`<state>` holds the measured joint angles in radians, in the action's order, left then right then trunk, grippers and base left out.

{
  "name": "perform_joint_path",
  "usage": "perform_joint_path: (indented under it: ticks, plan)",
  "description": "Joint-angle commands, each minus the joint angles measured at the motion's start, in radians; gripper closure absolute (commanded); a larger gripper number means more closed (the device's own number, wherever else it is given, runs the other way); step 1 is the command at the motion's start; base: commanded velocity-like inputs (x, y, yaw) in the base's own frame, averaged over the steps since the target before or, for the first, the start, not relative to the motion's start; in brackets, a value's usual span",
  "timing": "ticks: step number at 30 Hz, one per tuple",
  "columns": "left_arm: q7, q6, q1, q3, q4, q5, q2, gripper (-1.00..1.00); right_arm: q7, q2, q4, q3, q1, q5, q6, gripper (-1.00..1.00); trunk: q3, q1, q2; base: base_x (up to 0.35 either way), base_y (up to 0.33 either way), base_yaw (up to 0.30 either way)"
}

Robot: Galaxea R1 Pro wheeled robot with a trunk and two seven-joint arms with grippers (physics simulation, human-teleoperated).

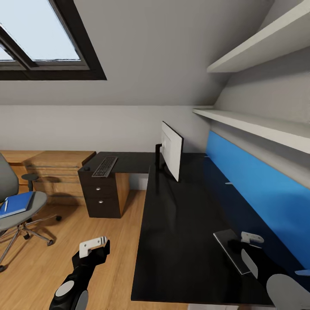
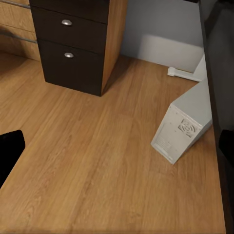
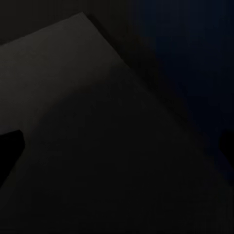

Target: In the bedroom, organize the workspace by keeping the computer under the desk, ensuring the monitor is on the desk, placing the keyboard on the desk next to the monitor, placing the mouse on the desk next to the keyboard, moving the folder from the swivel chair onto the desk next to the mouse, stacking the notebook on top of the folder with the pen on top of the notebook, and positioning the swivel chair next to the desk.

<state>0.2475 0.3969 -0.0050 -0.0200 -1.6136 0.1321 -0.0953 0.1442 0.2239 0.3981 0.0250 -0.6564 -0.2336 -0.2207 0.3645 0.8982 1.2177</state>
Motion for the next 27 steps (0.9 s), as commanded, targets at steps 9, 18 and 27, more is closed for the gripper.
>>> perform_joint_path:
  ticks: [9,18,27]
  plan:
    - [0.009,0.004,0.0,-0.001,0.001,0.009,0.0,-1.0,0.003,-0.001,0.007,0.001,0.0,-0.007,0.015,-1.0,0.001,0.0,0.001,0.14,0.0,0.0]
    - [0.009,0.004,0.0,-0.002,0.006,0.008,0.0,-1.0,0.003,-0.001,0.007,0.001,0.0,-0.007,0.055,-1.0,0.001,0.0,0.001,0.128,0.0,0.0]
    - [0.009,0.004,-0.001,-0.002,0.007,0.008,0.0,-1.0,0.002,0.0,0.007,0.001,0.0,-0.007,0.076,-1.0,0.001,0.0,0.001,0.155,0.0,0.0]
